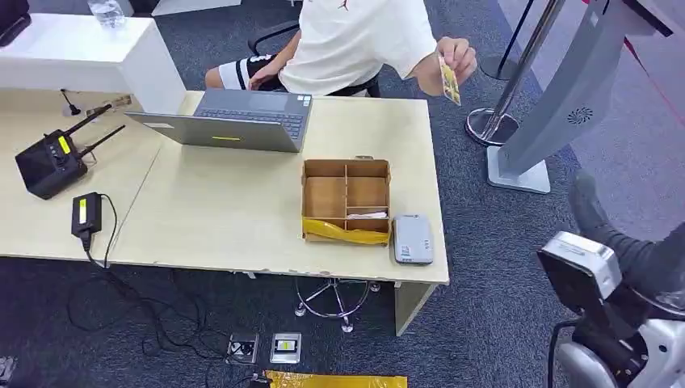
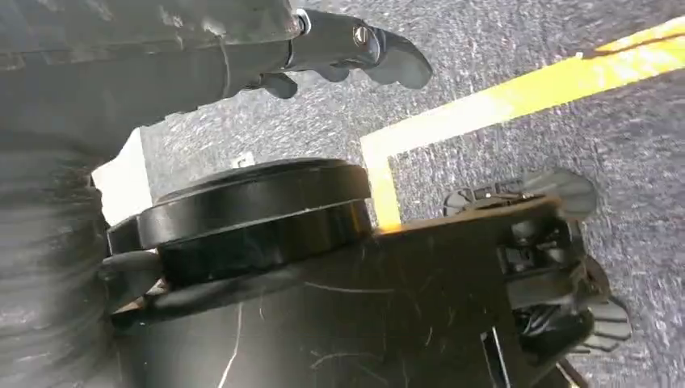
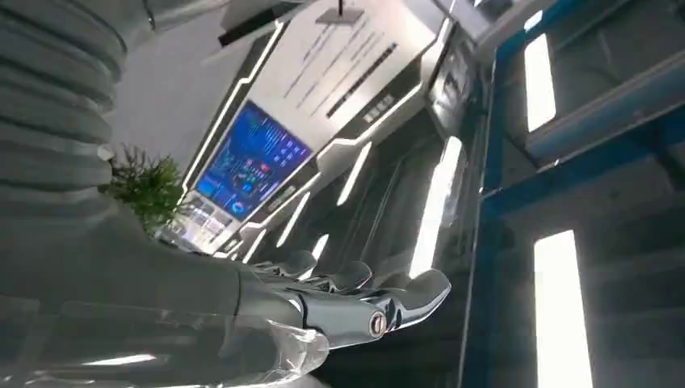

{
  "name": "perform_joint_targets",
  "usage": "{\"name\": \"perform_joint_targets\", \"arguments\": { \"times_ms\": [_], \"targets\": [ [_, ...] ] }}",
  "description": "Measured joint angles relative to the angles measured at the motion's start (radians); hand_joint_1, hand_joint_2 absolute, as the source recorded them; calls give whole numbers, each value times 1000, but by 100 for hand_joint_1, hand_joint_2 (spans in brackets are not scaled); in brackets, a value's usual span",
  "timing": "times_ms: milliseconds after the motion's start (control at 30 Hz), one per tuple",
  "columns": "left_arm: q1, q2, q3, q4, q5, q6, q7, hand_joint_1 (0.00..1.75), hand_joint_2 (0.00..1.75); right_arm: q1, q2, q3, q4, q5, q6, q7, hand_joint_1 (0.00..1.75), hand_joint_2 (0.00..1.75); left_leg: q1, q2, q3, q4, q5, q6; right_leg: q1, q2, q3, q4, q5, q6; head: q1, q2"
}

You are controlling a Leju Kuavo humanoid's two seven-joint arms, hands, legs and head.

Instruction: Pass the card to the sensor for recognition and then transmit it.

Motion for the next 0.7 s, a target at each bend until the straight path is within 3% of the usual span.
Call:
{"name": "perform_joint_targets", "arguments": {
  "times_ms": [167, 467, 700],
  "targets": [
    [0, 2, -20, -2, 3, -19, -23, 0, 175, -55, 0, 90, 0, -9, 161, 11, 0, 175, 0, 0, 0, 0, 0, 0, 0, 0, 0, 0, 0, 0, 0, 0],
    [-3, 5, -58, -2, 3, -28, -43, 0, 175, -189, 5, 238, 5, -64, 312, 14, 0, 175, 0, 0, -1, 0, 0, 0, 0, 0, 0, 0, 0, 0, 0, 0],
    [-8, 10, -92, -6, 3, -53, -43, 0, 175, -304, 45, 371, 68, -111, 460, 10, 0, 175, 1, -2, -2, 0, 1, 0, 1, -2, -1, 1, 0, 0, 0, 0]
  ]
}}
